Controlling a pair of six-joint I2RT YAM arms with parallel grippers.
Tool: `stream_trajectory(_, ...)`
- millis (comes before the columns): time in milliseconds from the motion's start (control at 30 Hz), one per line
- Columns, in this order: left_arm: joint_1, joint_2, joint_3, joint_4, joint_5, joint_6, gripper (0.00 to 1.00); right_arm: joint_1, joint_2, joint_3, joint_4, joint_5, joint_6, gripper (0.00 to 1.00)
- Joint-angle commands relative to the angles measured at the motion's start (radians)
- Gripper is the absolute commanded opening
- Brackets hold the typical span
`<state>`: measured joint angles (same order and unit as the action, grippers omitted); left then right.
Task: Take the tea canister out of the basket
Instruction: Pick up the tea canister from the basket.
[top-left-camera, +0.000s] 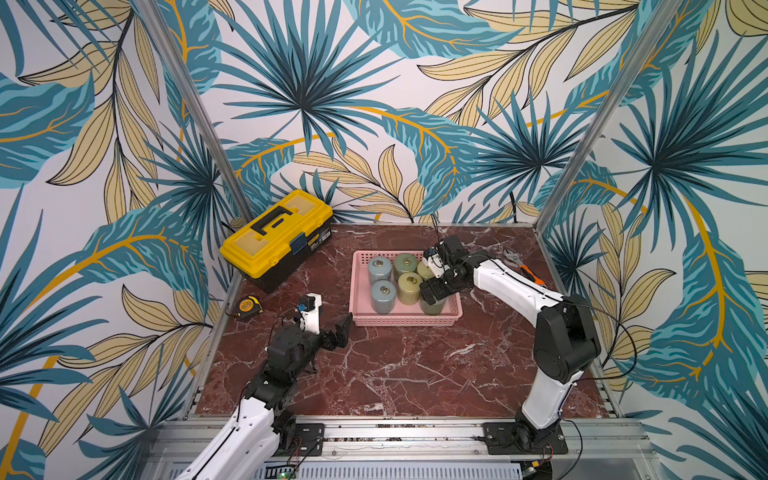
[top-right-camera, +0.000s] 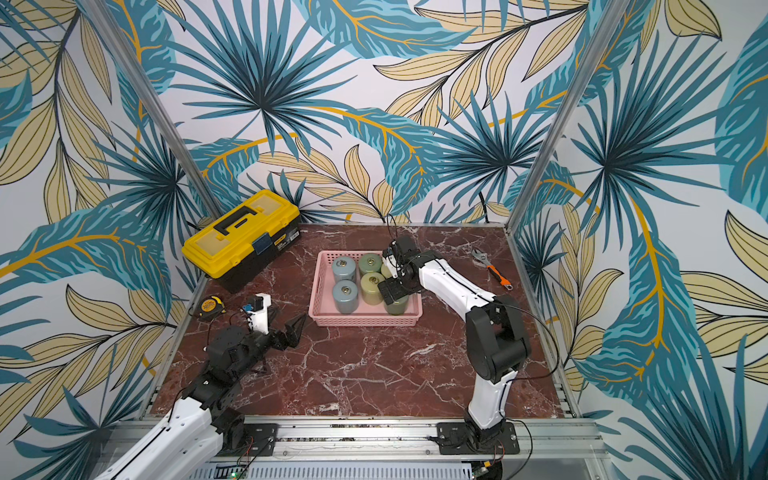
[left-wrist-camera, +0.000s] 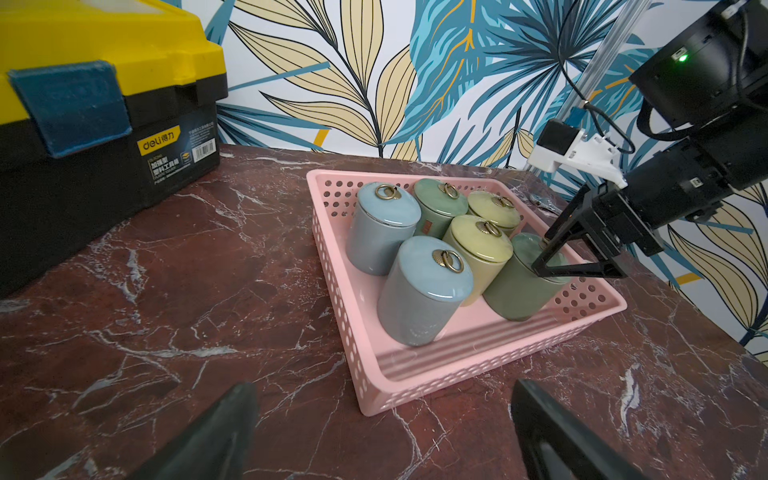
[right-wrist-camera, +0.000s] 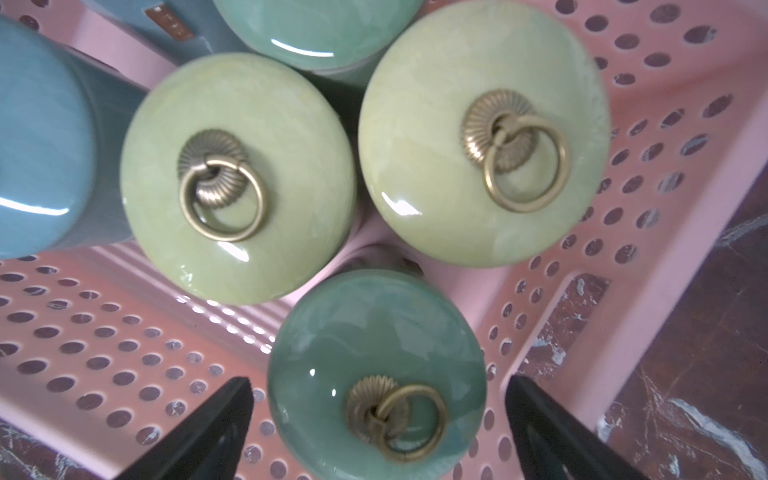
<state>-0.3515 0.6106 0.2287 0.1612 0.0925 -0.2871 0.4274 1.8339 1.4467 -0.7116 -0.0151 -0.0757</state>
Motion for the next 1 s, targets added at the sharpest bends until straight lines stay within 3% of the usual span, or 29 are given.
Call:
stream_trajectory(0, 0.006, -0.007, -0.026, 0.023, -0.006, 0.008, 1.0, 0.007, 0.026, 0.019, -0.01, 0.02, 0.001, 0.99)
stream_trajectory(733, 0.006, -0.005, -0.026, 0.023, -0.008, 0.008, 1.0, 0.013, 0.089, 0.025, 0.009, 0.02, 0.02, 0.93)
stream_trajectory(967, 0.005, -0.004, -0.026, 0.023, -0.009, 0.008, 1.0, 0.014, 0.091, 0.025, 0.008, 0.015, 0.023, 0.85)
